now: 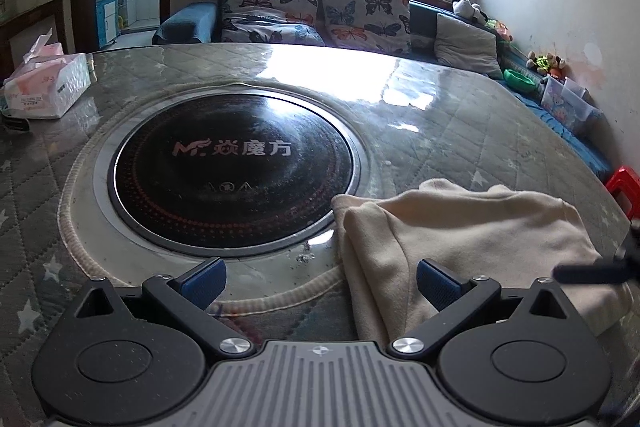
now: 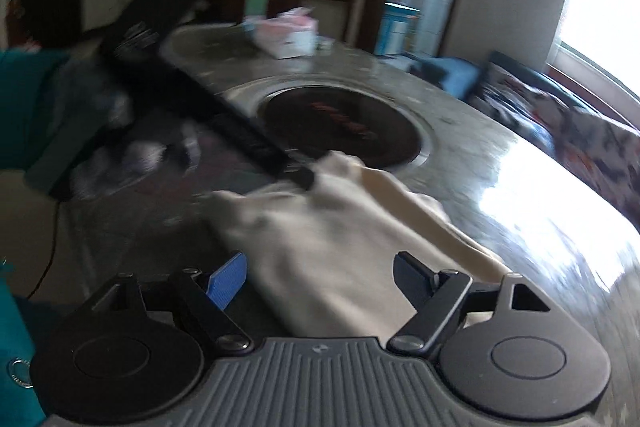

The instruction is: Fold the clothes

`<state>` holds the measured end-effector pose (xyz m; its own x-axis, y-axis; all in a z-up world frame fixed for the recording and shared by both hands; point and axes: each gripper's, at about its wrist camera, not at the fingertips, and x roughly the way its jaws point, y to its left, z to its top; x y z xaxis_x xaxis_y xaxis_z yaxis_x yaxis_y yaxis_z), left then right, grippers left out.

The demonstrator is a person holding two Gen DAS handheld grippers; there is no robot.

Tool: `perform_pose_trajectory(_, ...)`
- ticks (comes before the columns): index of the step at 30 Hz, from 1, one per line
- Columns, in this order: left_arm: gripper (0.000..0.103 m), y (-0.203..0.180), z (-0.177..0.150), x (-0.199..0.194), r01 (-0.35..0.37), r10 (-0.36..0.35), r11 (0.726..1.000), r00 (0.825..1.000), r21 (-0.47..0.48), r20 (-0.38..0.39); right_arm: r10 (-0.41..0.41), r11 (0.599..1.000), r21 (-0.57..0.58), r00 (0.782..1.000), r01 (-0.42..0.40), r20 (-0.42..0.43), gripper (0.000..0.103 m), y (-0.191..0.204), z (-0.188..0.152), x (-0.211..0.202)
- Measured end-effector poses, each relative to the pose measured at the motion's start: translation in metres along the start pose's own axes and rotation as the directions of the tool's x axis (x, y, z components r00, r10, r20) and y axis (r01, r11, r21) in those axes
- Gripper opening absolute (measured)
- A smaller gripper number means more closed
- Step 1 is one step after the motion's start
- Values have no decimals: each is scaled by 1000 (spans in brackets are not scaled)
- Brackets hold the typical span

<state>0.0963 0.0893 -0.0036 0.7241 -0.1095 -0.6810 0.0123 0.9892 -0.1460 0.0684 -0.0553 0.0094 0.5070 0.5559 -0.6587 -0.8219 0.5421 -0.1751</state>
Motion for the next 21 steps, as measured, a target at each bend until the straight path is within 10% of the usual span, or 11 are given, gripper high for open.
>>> perform_pose_trajectory(21,95,27,7,3,100,-119,956,992,-277,-50,17,984,-177,1000,-19,-16,20,57,21,37)
